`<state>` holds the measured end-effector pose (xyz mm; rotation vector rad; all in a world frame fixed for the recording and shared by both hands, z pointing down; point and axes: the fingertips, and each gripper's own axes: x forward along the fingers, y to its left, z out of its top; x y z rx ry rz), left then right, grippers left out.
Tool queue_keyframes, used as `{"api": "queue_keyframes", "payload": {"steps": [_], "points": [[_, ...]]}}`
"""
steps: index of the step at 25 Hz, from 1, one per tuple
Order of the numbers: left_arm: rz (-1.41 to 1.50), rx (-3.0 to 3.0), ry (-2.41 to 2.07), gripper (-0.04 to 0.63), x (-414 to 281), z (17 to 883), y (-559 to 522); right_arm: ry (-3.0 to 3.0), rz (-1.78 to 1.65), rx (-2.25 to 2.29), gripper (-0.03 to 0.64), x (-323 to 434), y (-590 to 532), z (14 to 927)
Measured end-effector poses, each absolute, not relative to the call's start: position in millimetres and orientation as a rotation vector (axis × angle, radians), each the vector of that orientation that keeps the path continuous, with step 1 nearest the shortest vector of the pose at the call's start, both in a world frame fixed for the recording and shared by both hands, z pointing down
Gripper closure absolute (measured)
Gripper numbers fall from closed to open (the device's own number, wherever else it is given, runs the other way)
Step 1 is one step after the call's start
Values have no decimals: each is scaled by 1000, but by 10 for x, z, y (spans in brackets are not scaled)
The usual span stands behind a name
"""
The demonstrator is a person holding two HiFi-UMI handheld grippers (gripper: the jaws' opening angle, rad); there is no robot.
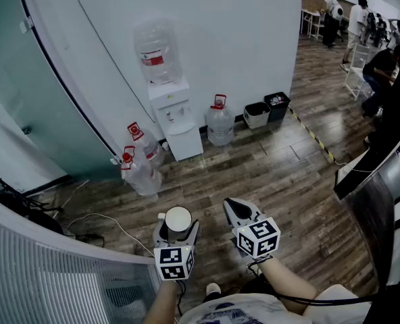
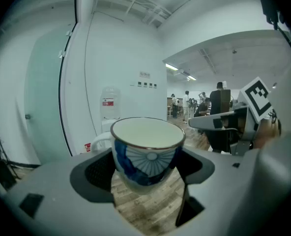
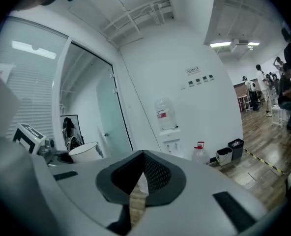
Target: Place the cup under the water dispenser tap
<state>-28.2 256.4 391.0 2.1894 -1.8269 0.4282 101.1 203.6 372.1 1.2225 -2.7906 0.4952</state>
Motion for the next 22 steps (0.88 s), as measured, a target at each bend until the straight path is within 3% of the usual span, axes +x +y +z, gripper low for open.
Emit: {"api": "queue_keyframes", "payload": {"steps": [7, 22], "points": [[424, 2249, -1818, 184, -593, 3637, 2851, -2799, 427, 1202, 597, 358, 2505, 3484], [361, 2209, -1896, 184, -329, 3531, 2868, -2838, 381, 1197, 595, 898, 2525, 3337]]}}
